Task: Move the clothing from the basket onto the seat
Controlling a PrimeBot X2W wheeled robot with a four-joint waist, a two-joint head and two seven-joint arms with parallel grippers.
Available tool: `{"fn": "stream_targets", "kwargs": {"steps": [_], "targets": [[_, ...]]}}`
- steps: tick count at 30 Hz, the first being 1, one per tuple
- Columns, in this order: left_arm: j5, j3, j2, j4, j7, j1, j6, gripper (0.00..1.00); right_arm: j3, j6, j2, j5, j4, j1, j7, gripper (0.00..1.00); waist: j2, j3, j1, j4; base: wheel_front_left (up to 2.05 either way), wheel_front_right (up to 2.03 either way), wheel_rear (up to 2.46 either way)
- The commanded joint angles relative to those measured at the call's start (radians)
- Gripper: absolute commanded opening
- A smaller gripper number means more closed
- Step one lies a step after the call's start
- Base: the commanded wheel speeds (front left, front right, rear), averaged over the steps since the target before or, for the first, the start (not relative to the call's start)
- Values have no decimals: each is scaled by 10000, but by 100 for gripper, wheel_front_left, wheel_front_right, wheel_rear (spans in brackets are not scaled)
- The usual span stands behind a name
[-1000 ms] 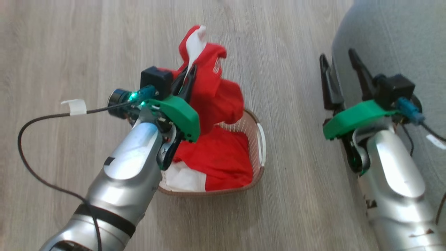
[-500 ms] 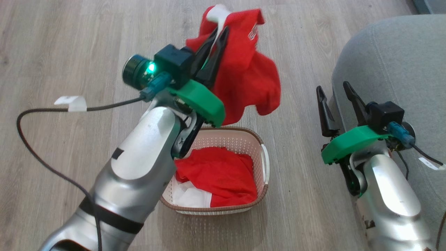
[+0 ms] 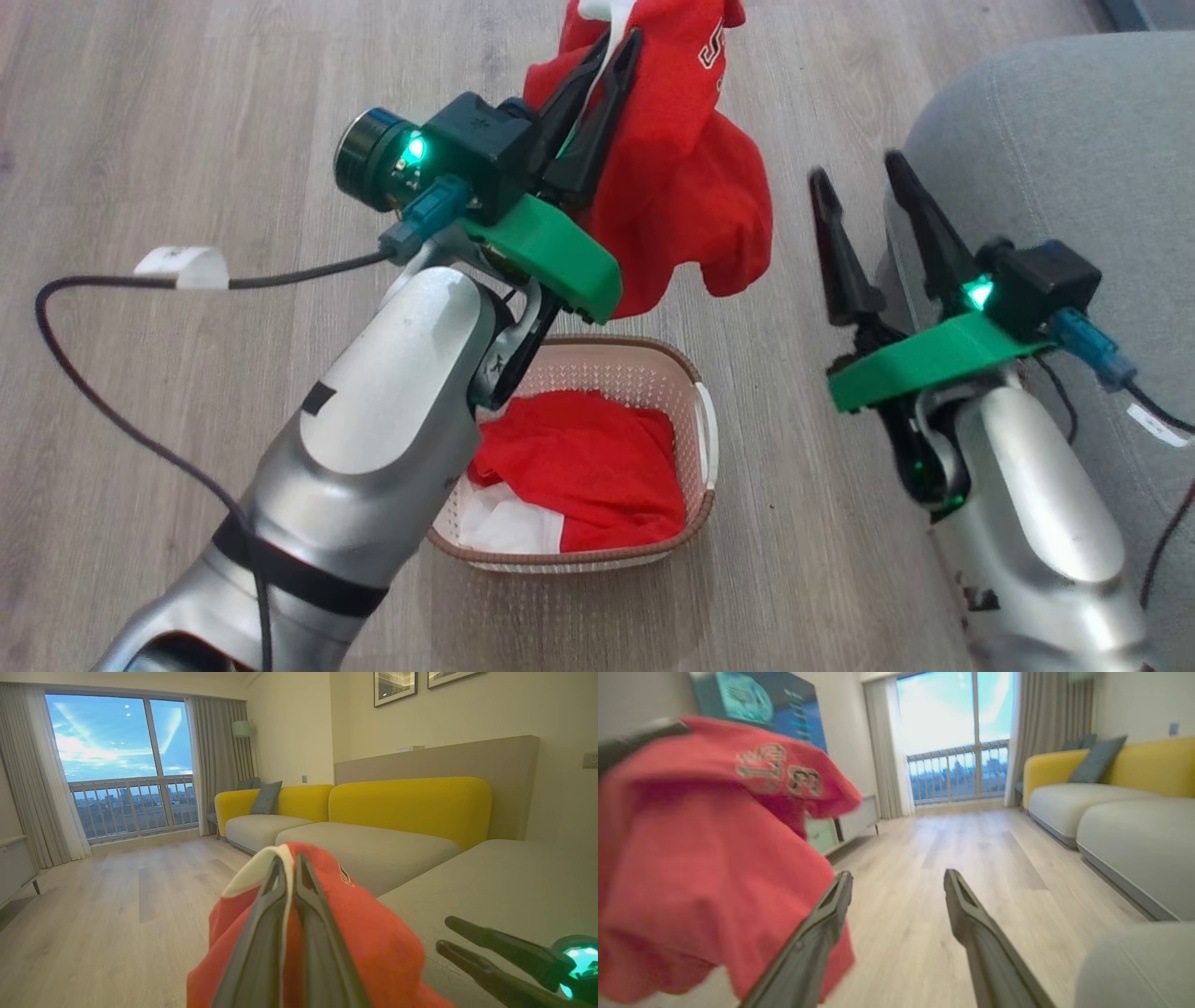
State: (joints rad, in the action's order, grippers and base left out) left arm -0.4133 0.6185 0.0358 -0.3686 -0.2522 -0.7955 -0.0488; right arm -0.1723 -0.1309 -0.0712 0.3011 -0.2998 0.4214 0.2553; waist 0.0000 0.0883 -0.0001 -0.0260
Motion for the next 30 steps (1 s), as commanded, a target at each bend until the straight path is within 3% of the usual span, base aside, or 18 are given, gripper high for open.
{"fn": "stream_targets", "kwargs": {"steps": [1, 9, 17, 30], "targets": [[49, -270, 145, 417, -95, -331, -76, 0, -528, 2, -47, 287, 794, 506, 65, 100, 0, 27, 1, 2, 0, 0, 0], [-25, -101, 145, 392, -95, -288, -71, 0, -2410, 2, -620, 1027, 1418, 892, 65, 100, 0, 105, 1, 60, 0, 0, 0], [-141, 111, 145, 340, -95, -244, -102, 0, -3537, 2, -681, 1682, 337, 1489, 65, 100, 0, 81, 1, 138, 0, 0, 0], [-353, 345, 145, 265, -95, -265, -142, 0, -4189, 2, -471, 2158, -797, 2289, 65, 100, 0, 154, 1, 169, 0, 0, 0]]}}
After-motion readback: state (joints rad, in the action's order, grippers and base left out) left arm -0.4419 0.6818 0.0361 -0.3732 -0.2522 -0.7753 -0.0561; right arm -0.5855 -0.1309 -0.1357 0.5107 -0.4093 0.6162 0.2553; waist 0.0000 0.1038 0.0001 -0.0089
